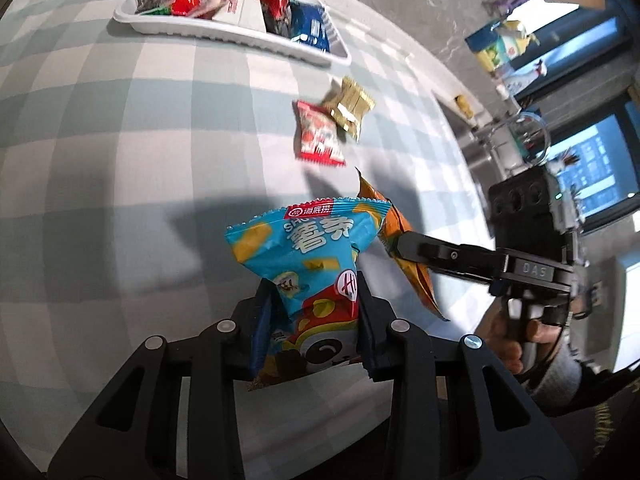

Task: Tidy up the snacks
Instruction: 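Carry the blue-yellow bag and orange bar over the white tray with both tools, then lower both snacks into the tray and open both tools to release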

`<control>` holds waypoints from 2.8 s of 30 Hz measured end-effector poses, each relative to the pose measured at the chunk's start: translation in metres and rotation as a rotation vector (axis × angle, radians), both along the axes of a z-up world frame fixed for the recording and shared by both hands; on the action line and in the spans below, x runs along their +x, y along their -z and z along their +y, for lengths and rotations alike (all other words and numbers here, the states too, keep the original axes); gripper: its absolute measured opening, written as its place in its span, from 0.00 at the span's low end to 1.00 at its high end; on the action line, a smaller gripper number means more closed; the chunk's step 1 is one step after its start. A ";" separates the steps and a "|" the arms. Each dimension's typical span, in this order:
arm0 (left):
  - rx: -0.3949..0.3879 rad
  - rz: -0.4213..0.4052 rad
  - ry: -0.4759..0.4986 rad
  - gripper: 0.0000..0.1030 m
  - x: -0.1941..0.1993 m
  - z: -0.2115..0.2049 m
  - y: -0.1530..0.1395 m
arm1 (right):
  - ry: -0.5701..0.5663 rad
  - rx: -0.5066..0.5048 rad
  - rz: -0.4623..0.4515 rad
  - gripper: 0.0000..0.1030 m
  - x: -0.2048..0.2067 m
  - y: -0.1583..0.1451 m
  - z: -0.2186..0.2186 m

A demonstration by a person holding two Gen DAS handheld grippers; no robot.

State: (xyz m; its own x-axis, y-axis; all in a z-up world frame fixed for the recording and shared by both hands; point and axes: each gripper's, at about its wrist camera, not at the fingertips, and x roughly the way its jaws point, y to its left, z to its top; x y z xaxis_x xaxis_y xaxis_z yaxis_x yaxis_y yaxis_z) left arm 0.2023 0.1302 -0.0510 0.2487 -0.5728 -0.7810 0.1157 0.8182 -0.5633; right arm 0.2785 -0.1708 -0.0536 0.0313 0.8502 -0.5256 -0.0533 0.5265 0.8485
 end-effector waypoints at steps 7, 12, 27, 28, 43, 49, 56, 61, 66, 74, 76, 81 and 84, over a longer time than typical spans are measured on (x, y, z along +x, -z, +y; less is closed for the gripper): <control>-0.063 -0.030 -0.043 0.32 0.028 0.021 -0.023 | 0.075 0.097 0.032 0.15 0.027 -0.008 -0.014; -0.081 -0.051 -0.051 0.32 0.050 0.032 -0.039 | 0.104 0.142 0.026 0.15 0.051 -0.017 -0.018; -0.069 -0.131 -0.069 0.32 0.157 0.063 -0.079 | 0.126 0.200 -0.030 0.15 0.155 -0.037 -0.003; -0.064 -0.134 -0.073 0.32 0.165 0.066 -0.080 | 0.128 0.202 -0.031 0.16 0.163 -0.036 -0.001; 0.044 -0.118 -0.127 0.32 0.277 0.104 -0.051 | 0.129 0.152 -0.030 0.16 0.252 -0.005 0.028; 0.083 -0.099 -0.084 0.32 0.306 0.095 -0.032 | 0.109 0.132 -0.016 0.16 0.259 0.010 0.039; 0.126 -0.091 -0.041 0.32 0.325 0.085 -0.015 | 0.096 0.090 -0.025 0.16 0.264 0.020 0.048; 0.167 -0.108 -0.031 0.33 0.332 0.080 -0.012 | 0.076 0.030 -0.055 0.18 0.265 0.022 0.054; 0.208 -0.119 -0.020 0.43 0.332 0.070 -0.014 | 0.043 -0.068 -0.129 0.28 0.262 0.010 0.070; 0.307 -0.166 -0.015 0.55 0.322 0.052 -0.022 | 0.040 -0.133 -0.202 0.44 0.257 -0.010 0.077; 0.310 -0.175 -0.023 0.56 0.319 0.054 -0.026 | 0.043 -0.131 -0.212 0.44 0.255 -0.015 0.078; 0.318 -0.207 -0.056 0.56 0.309 0.062 -0.041 | 0.048 -0.141 -0.239 0.44 0.248 -0.024 0.073; 0.324 -0.230 -0.084 0.56 0.303 0.069 -0.051 | 0.056 -0.143 -0.252 0.45 0.242 -0.031 0.067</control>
